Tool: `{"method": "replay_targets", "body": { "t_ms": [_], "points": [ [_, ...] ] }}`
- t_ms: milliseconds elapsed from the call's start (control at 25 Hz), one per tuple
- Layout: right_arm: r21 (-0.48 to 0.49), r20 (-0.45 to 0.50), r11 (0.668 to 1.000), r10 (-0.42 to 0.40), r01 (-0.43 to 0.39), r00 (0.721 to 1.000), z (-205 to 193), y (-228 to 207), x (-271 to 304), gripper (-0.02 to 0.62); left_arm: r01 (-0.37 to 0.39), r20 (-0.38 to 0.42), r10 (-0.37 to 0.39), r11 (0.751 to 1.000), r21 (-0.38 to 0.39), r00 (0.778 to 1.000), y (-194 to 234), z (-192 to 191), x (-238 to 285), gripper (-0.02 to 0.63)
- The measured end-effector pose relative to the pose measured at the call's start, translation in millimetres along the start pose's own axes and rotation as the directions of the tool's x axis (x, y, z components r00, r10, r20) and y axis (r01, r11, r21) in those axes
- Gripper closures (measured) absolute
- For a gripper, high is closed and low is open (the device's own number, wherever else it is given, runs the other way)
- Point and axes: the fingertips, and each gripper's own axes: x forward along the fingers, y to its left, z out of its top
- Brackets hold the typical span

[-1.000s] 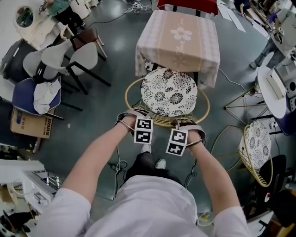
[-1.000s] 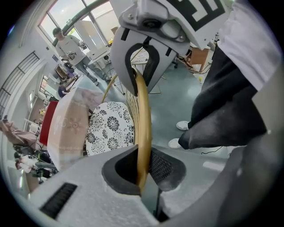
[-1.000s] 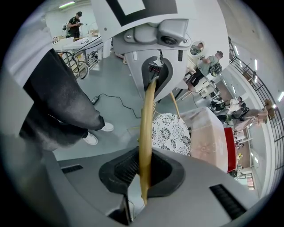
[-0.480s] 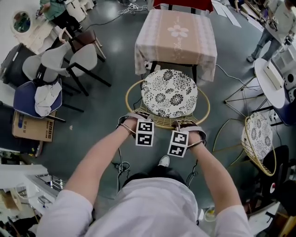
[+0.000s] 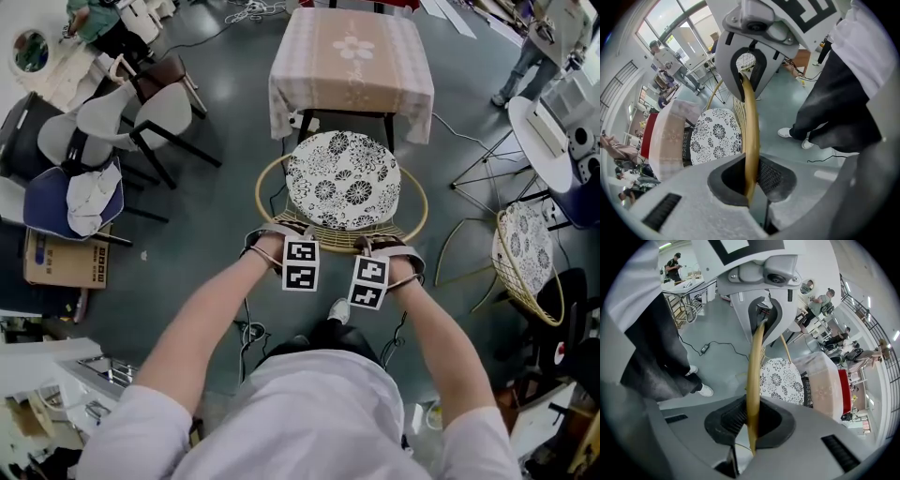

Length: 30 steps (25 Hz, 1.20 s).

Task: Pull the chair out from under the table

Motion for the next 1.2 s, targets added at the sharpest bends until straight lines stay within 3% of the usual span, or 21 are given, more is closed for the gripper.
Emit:
{"method": "replay_targets", "body": {
  "t_ms": [1200],
  "points": [
    [0.022,-0.027,1.000,0.010,-0.009,1.000,24,84,-25,0.566,0.016,0.032,-0.018,0.998,0.055,0.999,-86,5,-19,0.574]
  ]
}}
